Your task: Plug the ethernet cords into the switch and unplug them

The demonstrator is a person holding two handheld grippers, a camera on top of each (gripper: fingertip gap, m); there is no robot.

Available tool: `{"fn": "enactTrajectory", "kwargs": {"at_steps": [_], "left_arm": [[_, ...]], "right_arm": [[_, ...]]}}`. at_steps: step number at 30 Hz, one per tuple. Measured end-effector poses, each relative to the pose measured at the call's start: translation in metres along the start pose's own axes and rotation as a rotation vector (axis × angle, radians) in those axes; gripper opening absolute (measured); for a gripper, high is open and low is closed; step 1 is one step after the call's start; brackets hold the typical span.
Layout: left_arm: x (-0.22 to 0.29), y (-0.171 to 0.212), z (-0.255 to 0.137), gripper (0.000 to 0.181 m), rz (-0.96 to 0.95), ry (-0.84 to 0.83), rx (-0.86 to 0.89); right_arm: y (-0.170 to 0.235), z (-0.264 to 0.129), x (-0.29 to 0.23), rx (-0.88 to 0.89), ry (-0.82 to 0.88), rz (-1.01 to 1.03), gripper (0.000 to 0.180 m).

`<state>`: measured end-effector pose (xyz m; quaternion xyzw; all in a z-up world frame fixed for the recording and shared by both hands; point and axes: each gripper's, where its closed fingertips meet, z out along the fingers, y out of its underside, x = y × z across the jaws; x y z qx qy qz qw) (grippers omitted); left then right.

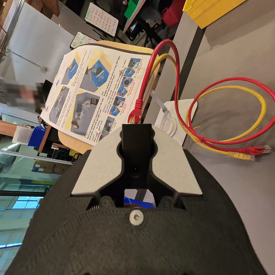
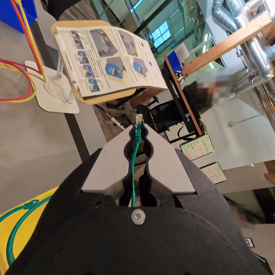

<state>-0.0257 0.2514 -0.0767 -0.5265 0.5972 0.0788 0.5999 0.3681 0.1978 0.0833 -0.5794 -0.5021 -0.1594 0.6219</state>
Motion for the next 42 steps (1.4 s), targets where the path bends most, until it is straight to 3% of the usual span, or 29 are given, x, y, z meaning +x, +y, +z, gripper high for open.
{"fn": "enactTrajectory", "kwargs": {"at_steps": [11, 22, 28, 34, 39, 42], "left_arm": [[0.005, 0.004, 0.006, 0.03, 0.02, 0.004, -0.028], [0.01, 0.003, 0.01, 0.03, 0.03, 0.014, -0.027], [0.009, 0.0, 0.008, 0.03, 0.03, 0.012, -0.019], [0.012, -0.001, 0.009, 0.03, 0.034, 0.016, -0.013], [0.014, -0.005, 0.01, 0.03, 0.044, 0.017, -0.005], [0.015, -0.008, 0.01, 0.03, 0.052, 0.015, 0.002]], "right_arm": [[0.095, 0.024, -0.021, -0.034, 0.046, 0.114, 0.005], [0.166, 0.018, -0.085, -0.12, 0.047, 0.228, 0.006], [0.194, 0.015, -0.125, -0.207, -0.037, 0.243, 0.005], [0.233, 0.013, -0.19, -0.416, -0.26, 0.224, 0.005], [0.258, 0.007, -0.214, -0.648, -0.353, 0.168, 0.039], [0.249, 0.001, -0.204, -0.705, -0.355, 0.124, 0.055]]}}
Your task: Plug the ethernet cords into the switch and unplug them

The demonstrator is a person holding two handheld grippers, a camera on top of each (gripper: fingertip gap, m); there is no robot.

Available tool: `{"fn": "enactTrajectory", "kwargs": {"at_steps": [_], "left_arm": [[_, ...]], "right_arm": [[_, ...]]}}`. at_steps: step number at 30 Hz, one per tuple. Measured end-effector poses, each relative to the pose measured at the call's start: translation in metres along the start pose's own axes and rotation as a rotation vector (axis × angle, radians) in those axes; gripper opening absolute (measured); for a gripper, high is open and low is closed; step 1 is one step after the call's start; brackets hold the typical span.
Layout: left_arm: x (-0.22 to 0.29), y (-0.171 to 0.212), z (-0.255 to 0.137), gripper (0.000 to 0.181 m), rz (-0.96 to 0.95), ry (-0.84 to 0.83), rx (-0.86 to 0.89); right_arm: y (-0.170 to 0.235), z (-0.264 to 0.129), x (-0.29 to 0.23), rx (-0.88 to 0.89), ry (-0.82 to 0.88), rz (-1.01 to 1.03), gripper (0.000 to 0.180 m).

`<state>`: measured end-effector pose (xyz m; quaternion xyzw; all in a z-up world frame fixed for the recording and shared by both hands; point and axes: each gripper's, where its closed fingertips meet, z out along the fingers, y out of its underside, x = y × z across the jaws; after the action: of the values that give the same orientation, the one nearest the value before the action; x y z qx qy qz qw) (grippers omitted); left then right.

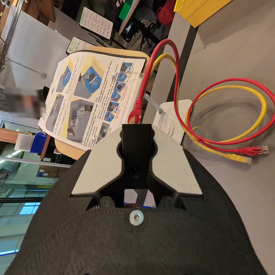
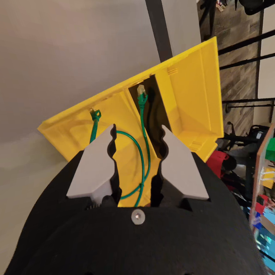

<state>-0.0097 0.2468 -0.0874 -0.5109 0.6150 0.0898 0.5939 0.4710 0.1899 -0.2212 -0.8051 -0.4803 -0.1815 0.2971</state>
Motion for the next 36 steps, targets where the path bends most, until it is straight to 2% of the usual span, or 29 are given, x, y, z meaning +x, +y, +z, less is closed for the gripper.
{"fn": "enactTrajectory", "kwargs": {"at_steps": [3, 6, 10, 12, 16, 20, 25, 26, 27, 29, 31, 36], "left_arm": [[-0.001, -0.003, -0.001, 0.03, 0.012, -0.013, 0.006], [-0.002, -0.008, -0.002, 0.03, 0.027, -0.031, 0.015], [0.0, -0.016, -0.003, 0.03, 0.072, -0.067, 0.014], [0.003, -0.021, -0.002, 0.031, 0.097, -0.076, 0.015], [0.012, -0.032, 0.001, 0.032, 0.162, -0.097, 0.015], [0.022, -0.038, 0.005, 0.031, 0.217, -0.104, 0.008], [0.026, -0.039, 0.009, 0.03, 0.211, -0.099, -0.013], [0.027, -0.039, 0.01, 0.03, 0.195, -0.082, -0.015], [0.028, -0.039, 0.01, 0.03, 0.175, -0.066, -0.011], [0.029, -0.043, 0.008, 0.03, 0.152, -0.052, 0.017], [0.029, -0.048, 0.005, 0.03, 0.161, -0.051, 0.043], [0.035, -0.063, -0.002, 0.03, 0.156, -0.03, 0.109]], "right_arm": [[-0.017, -0.032, 0.018, -0.007, 0.077, 0.027, 0.062], [-0.085, -0.075, 0.017, 0.163, 0.088, 0.065, 0.059], [-0.227, -0.122, -0.034, 0.553, -0.143, 0.114, 0.062], [-0.286, -0.134, -0.063, 0.692, -0.298, 0.128, 0.076], [-0.359, -0.124, -0.091, 0.745, -0.498, 0.184, 0.083], [-0.383, -0.093, -0.102, 0.626, -0.512, 0.119, 0.093], [-0.396, -0.087, -0.114, 0.545, -0.429, -0.069, 0.104], [-0.4, -0.09, -0.116, 0.567, -0.392, -0.121, 0.101], [-0.405, -0.094, -0.119, 0.602, -0.345, -0.189, 0.09], [-0.412, -0.095, -0.11, 0.652, -0.154, -0.294, 0.079], [-0.418, -0.095, -0.106, 0.687, -0.043, -0.398, 0.07], [-0.425, -0.081, -0.117, 0.663, -0.078, -0.59, 0.053]]}}
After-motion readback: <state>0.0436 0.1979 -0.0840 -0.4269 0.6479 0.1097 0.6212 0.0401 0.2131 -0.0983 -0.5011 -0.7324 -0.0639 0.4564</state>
